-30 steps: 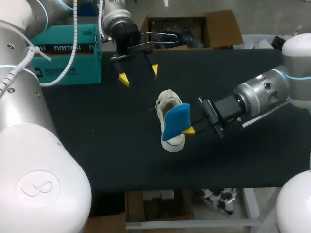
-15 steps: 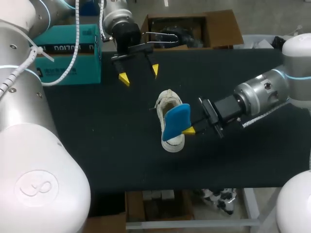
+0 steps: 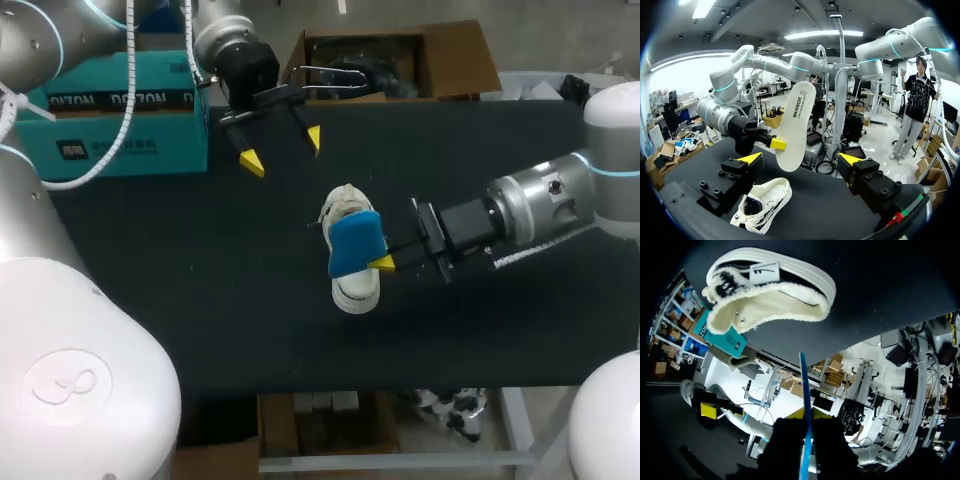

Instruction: Open the shoe tongue, take the insole out of the shoe, put the insole back into the shoe, and pack the shoe into the shoebox

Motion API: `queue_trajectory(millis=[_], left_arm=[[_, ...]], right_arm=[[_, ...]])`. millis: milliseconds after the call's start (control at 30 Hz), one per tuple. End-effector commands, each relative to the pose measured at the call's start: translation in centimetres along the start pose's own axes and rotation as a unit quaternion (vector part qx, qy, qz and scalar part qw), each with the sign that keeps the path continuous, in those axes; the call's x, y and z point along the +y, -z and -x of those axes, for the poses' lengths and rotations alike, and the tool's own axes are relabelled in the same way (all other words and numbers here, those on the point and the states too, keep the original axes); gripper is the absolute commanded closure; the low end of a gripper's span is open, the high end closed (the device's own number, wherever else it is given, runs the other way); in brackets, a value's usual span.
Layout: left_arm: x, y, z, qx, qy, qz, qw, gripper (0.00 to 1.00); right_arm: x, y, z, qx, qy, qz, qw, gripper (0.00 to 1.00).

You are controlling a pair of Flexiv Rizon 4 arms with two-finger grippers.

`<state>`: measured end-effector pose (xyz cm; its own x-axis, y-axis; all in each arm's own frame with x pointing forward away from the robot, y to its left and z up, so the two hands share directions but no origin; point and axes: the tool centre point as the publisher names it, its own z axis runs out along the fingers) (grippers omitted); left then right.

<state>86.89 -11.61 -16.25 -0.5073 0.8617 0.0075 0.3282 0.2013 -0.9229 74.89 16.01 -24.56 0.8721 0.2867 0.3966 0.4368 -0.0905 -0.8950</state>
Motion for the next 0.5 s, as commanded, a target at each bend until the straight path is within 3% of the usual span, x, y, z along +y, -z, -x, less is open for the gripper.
queue_trajectory(millis=[33,100,500], left_arm=[[-0.9,-5.0,-2.7,-0.214,0.023,0.07,0.974,0.0],[-0.5,-5.1,-2.5,-0.266,0.066,0.096,0.957,0.0],[-0.8,-4.4,-2.7,-0.255,0.08,0.095,0.959,0.0]], right_arm=[[-0.4,0.2,0.3,0.013,0.008,0.008,1.0,1.0],[0.0,0.3,0.2,0.018,0.006,0.01,1.0,1.0],[1.4,0.9,-0.7,0.06,0.011,0.009,0.998,1.0]])
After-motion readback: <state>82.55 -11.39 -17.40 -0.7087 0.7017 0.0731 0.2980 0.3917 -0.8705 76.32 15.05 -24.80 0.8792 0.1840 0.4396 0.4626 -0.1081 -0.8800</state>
